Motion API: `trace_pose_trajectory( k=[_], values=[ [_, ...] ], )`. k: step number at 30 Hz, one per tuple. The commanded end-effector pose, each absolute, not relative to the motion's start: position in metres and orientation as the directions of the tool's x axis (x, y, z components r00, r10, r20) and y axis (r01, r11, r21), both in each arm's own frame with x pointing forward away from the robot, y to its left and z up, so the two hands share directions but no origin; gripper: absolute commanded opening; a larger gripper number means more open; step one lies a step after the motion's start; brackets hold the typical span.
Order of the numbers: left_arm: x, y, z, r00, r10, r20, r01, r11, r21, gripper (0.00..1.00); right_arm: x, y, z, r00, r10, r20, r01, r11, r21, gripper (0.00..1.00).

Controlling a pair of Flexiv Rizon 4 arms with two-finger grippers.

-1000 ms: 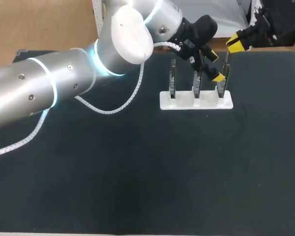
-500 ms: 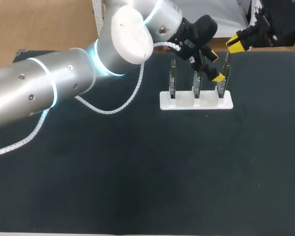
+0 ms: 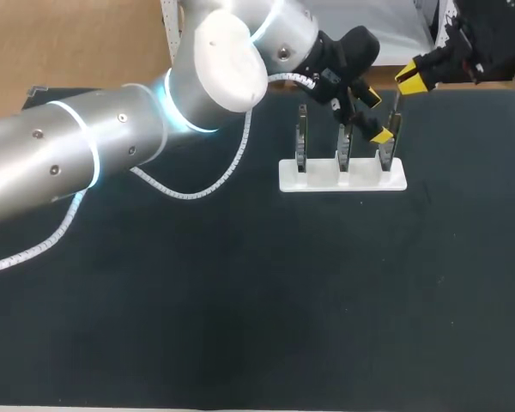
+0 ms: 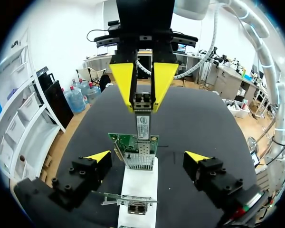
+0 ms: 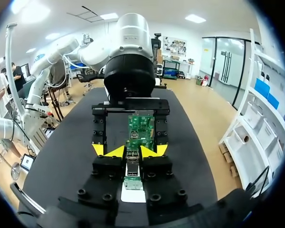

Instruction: Pick up the optical module with the left hand, and insert it into the network port with the right hand.

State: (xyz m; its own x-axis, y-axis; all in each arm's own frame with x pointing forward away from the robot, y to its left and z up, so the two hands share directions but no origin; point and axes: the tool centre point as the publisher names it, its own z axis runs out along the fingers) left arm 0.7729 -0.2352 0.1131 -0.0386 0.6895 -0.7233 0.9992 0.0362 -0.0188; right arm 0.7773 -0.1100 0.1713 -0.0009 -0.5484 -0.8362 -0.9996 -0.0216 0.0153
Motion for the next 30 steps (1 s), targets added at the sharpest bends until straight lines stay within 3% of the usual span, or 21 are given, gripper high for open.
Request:
trace_pose_trajectory(
  k=[1, 30],
  values=[
    [0.774, -0.236, 0.113, -0.040, 0.692, -0.721, 0.999, 0.036, -0.020, 1.00, 0.776, -0.109, 0.172, 0.002, -0.546, -0.838, -1.000, -0.019, 0.010, 0.00],
    [0.774, -0.236, 0.113, -0.040, 0.692, -0.721, 0.999, 0.036, -0.020, 1.00, 0.772, -0.108, 0.161, -0.026, -0.541, -0.840, -0.999, -0.010, 0.036, 0.00]
  ],
)
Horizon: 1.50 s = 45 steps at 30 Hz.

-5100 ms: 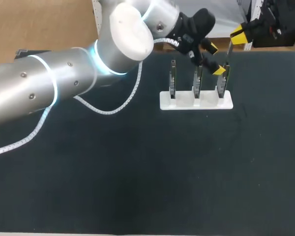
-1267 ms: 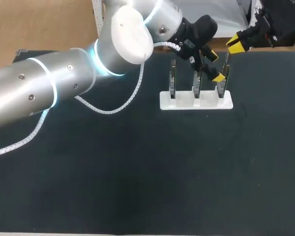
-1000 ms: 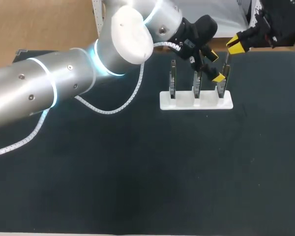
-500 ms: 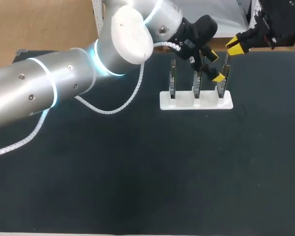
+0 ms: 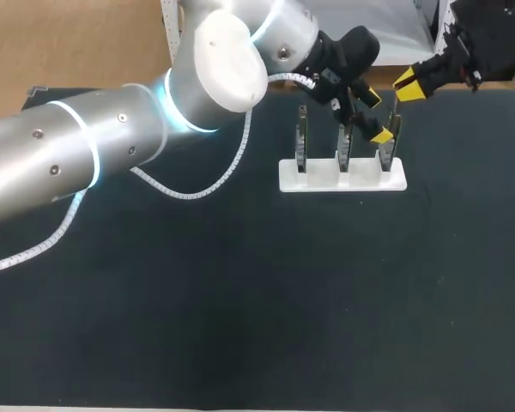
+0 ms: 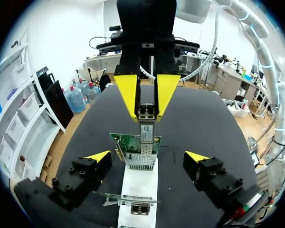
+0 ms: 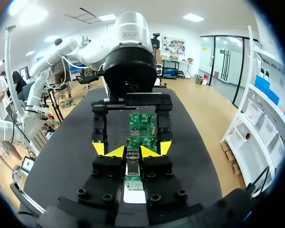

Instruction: Pick up the optical module with the left hand, and insert it into the network port with the right hand.

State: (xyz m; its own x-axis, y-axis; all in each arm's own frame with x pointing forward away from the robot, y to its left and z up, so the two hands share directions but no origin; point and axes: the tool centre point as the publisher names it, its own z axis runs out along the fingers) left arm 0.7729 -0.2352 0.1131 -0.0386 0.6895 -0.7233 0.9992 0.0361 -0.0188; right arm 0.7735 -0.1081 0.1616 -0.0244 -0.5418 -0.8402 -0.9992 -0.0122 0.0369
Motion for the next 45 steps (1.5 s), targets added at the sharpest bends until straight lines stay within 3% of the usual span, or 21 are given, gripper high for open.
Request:
trace_pose_trajectory(
  k=[1, 2, 3, 4, 5, 19, 20, 21, 22, 23, 45],
  values=[
    [0.774, -0.236, 0.113, -0.040, 0.692, -0.721, 0.999, 0.036, -0.020, 1.00, 0.772, -0.108, 0.161, -0.026, -0.542, -0.840, -0.999, -0.009, 0.037, 0.00],
    [0.774, -0.236, 0.113, -0.040, 0.692, -0.721, 0.999, 0.036, -0.020, 1.00, 0.772, -0.107, 0.161, -0.026, -0.541, -0.840, -0.999, -0.009, 0.036, 0.00],
    [0.774, -0.236, 0.113, -0.040, 0.692, -0.721, 0.999, 0.036, -0.020, 1.00, 0.772, -0.108, 0.162, -0.026, -0.541, -0.840, -0.999, -0.008, 0.035, 0.08],
    [0.774, -0.236, 0.113, -0.040, 0.692, -0.721, 0.999, 0.036, -0.020, 1.00, 0.772, -0.108, 0.162, -0.026, -0.541, -0.840, -0.999, -0.006, 0.035, 0.42],
    [0.774, -0.236, 0.113, -0.040, 0.692, -0.721, 0.999, 0.036, -0.020, 1.00, 0.772, -0.108, 0.162, -0.026, -0.541, -0.840, -0.999, -0.005, 0.034, 1.00],
    [0.774, -0.236, 0.113, -0.040, 0.692, -0.721, 0.999, 0.036, -0.020, 1.00, 0.772, -0.115, 0.186, 0.003, -0.402, -0.915, -1.000, -0.005, -0.001, 1.00],
    [0.774, -0.236, 0.113, -0.040, 0.692, -0.721, 0.999, 0.036, -0.020, 1.00, 0.772, -0.115, 0.187, 0.005, -0.403, -0.915, -1.000, -0.005, -0.003, 0.86],
    [0.774, -0.236, 0.113, -0.040, 0.692, -0.721, 0.999, 0.036, -0.020, 1.00, 0.772, -0.115, 0.188, 0.007, -0.386, -0.923, -1.000, -0.011, -0.003, 0.42],
    [0.774, -0.236, 0.113, -0.040, 0.692, -0.721, 0.999, 0.036, -0.020, 1.00, 0.773, -0.115, 0.190, 0.006, -0.376, -0.927, -1.000, -0.007, -0.003, 0.25],
    [0.774, -0.236, 0.113, -0.040, 0.692, -0.721, 0.999, 0.036, -0.020, 1.00, 0.773, -0.115, 0.191, 0.008, -0.378, -0.926, -1.000, -0.008, -0.006, 0.00],
    [0.774, -0.236, 0.113, -0.040, 0.692, -0.721, 0.999, 0.036, -0.020, 1.00, 0.780, -0.107, 0.188, 0.027, -0.409, -0.912, -0.999, -0.033, -0.015, 0.00]
  ],
)
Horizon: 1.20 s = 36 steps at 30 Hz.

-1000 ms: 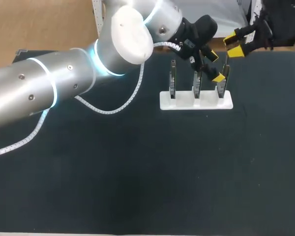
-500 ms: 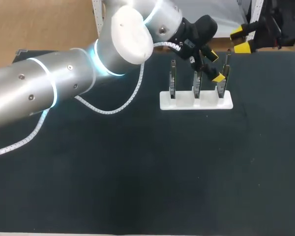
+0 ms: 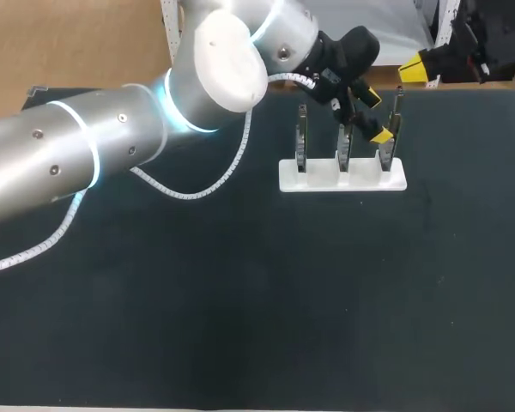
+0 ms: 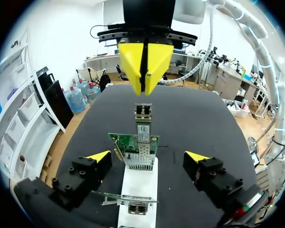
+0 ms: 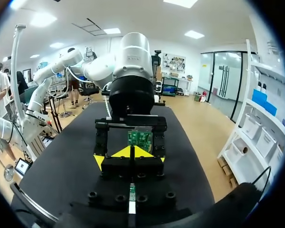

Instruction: Pick up the optical module with the left hand, and insert it into the network port with the right hand.

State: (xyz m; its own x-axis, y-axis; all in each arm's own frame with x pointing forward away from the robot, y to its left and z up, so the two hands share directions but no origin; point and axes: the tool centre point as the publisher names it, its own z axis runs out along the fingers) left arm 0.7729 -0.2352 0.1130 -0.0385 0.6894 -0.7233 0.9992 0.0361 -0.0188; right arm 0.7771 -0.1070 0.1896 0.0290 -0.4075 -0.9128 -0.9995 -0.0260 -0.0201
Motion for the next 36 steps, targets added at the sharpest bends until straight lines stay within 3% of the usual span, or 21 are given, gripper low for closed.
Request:
trace_pose_trajectory(
  k=[1, 36],
  values=[
    [0.774, -0.236, 0.113, -0.040, 0.692, -0.721, 0.999, 0.036, -0.020, 1.00, 0.779, -0.107, 0.187, 0.024, -0.410, -0.912, -0.999, -0.035, -0.011, 0.00],
    [0.774, -0.236, 0.113, -0.040, 0.692, -0.721, 0.999, 0.036, -0.020, 1.00, 0.772, -0.110, 0.140, -0.090, -0.447, -0.890, -0.993, -0.029, 0.114, 0.00]
  ],
)
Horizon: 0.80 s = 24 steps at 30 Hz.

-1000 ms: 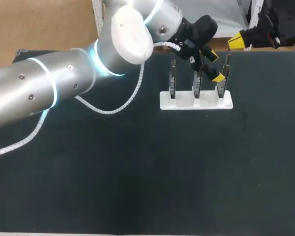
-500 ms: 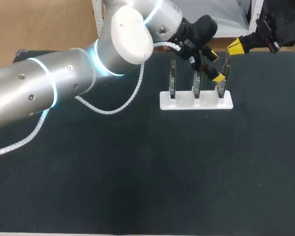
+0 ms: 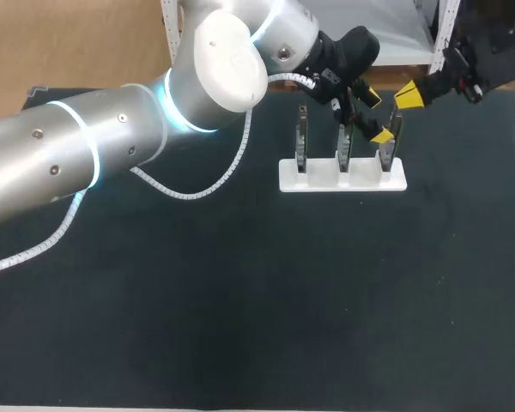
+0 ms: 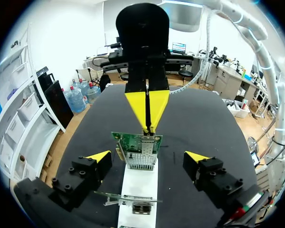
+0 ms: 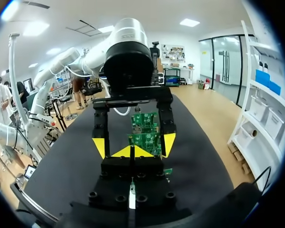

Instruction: Pick up the optical module with the left hand, and insert it into the network port with the right hand.

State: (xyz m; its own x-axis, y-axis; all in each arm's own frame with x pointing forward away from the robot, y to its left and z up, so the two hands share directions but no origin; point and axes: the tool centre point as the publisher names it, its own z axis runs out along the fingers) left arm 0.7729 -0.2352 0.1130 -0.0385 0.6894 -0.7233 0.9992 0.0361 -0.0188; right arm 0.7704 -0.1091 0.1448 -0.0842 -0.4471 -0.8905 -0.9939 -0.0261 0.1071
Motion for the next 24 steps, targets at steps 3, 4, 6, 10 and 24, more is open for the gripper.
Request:
trace_pose_trajectory(
  k=[3, 4, 6, 10, 24],
  values=[
    [0.774, -0.236, 0.113, -0.040, 0.692, -0.721, 0.999, 0.036, -0.020, 1.00, 0.771, -0.111, 0.137, -0.095, -0.447, -0.889, -0.992, -0.027, 0.120, 0.00],
    [0.774, -0.236, 0.113, -0.040, 0.692, -0.721, 0.999, 0.036, -0.020, 1.00, 0.771, -0.111, 0.136, -0.097, -0.447, -0.889, -0.992, -0.026, 0.122, 0.00],
    [0.774, -0.236, 0.113, -0.040, 0.692, -0.721, 0.999, 0.036, -0.020, 1.00, 0.771, -0.111, 0.134, -0.104, -0.446, -0.889, -0.992, -0.023, 0.127, 0.00],
    [0.774, -0.236, 0.113, -0.040, 0.692, -0.721, 0.999, 0.036, -0.020, 1.00, 0.769, -0.111, 0.130, -0.113, -0.443, -0.889, -0.990, -0.020, 0.136, 0.00],
    [0.774, -0.236, 0.113, -0.040, 0.692, -0.721, 0.999, 0.036, -0.020, 1.00, 0.768, -0.113, 0.143, -0.077, -0.417, -0.906, -0.997, 0.012, 0.079, 0.00]
  ],
)
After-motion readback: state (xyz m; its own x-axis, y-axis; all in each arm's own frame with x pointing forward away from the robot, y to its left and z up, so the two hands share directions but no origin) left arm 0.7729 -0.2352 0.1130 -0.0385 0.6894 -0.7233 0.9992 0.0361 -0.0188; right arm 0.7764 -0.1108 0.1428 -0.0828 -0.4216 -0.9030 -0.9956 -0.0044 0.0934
